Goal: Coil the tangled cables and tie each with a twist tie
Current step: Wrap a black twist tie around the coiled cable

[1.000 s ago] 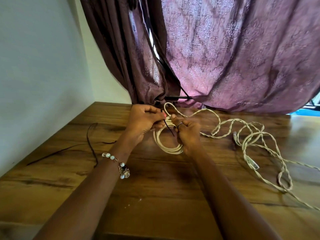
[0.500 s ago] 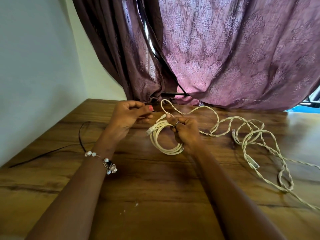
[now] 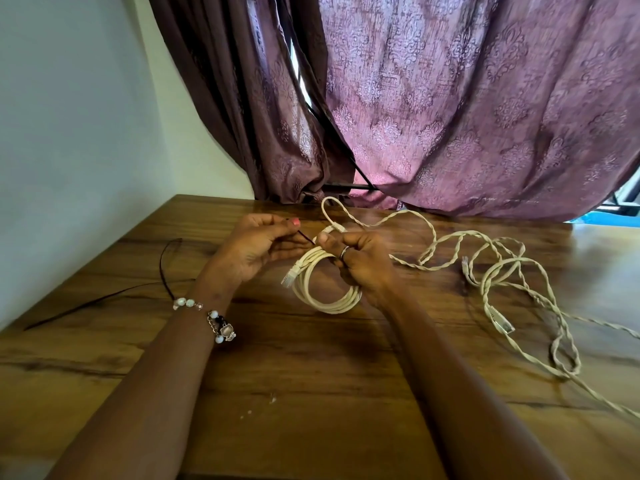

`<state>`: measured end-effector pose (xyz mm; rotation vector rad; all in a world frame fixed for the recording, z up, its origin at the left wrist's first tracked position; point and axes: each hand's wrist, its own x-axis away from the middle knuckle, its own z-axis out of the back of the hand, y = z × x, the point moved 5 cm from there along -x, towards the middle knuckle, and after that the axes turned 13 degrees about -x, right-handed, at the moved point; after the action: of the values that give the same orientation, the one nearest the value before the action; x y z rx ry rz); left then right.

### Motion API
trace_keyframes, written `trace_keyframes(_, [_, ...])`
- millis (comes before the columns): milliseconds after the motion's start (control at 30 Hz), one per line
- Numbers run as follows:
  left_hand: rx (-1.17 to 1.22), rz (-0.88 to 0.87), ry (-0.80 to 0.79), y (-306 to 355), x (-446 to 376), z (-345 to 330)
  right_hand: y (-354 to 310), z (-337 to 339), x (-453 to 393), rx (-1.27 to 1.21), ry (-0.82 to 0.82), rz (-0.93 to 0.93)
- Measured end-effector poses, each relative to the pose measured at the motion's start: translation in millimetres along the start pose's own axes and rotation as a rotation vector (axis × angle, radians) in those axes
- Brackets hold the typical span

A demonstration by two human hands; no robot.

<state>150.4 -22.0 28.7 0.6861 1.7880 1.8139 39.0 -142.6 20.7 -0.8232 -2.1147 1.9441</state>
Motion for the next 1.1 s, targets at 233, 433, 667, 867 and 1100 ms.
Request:
trace_keyframes(233, [-0.148,0.053,-0.071,-8.4,1.9,-16.3,-1.4,0.4,-0.7,-0.125,0.022,0.005])
trace_keyframes(433, [0.034,0.105,-0.155,-11.0,6.7,-29.1,-12.9,-4.4,6.0,-0.231,0.020,0.066])
trace_keyframes(667, [0.188,0.119,-0.146,-9.2,6.2,-32.5,-18.9,-11.6,11.4,-0.241,-0.140,0.105])
trace_keyframes(867, [0.234,0.177,-0.135,-15.3,6.2,-29.8,-13.4,-6.8,10.2,-0.186,-0.227,0.150])
trace_keyframes(1100, [0.243,0.226,-0.091,-18.1,5.8,-30.5,-9.6,-4.8,8.0,-0.159,-0.262,0.140])
